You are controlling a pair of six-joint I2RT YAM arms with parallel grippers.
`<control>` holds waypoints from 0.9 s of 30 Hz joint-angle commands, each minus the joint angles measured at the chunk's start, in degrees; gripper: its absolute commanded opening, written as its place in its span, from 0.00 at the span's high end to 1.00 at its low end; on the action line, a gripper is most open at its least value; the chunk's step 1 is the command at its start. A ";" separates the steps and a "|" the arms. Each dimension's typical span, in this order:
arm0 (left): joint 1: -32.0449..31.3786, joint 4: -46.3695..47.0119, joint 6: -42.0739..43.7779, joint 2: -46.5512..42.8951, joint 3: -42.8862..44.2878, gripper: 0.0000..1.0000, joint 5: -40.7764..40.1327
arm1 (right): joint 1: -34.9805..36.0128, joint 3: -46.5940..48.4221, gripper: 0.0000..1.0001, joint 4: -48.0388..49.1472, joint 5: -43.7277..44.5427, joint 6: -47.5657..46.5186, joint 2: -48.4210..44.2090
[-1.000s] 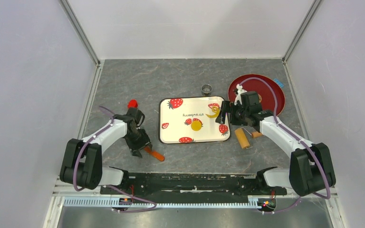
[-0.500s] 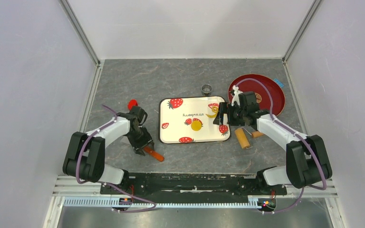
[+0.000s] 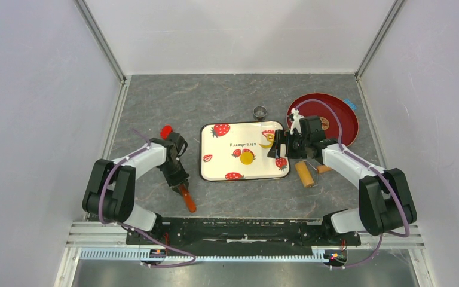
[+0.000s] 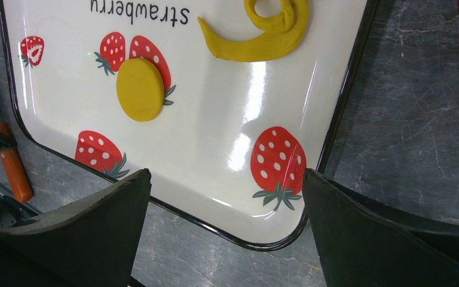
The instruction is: Roll out the dumpling wrappers from the dough
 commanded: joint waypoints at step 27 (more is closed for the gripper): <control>-2.61 -4.47 13.63 -22.95 11.31 0.98 -7.60 | 0.04 -2.32 0.02 7.86 -6.39 2.97 -3.09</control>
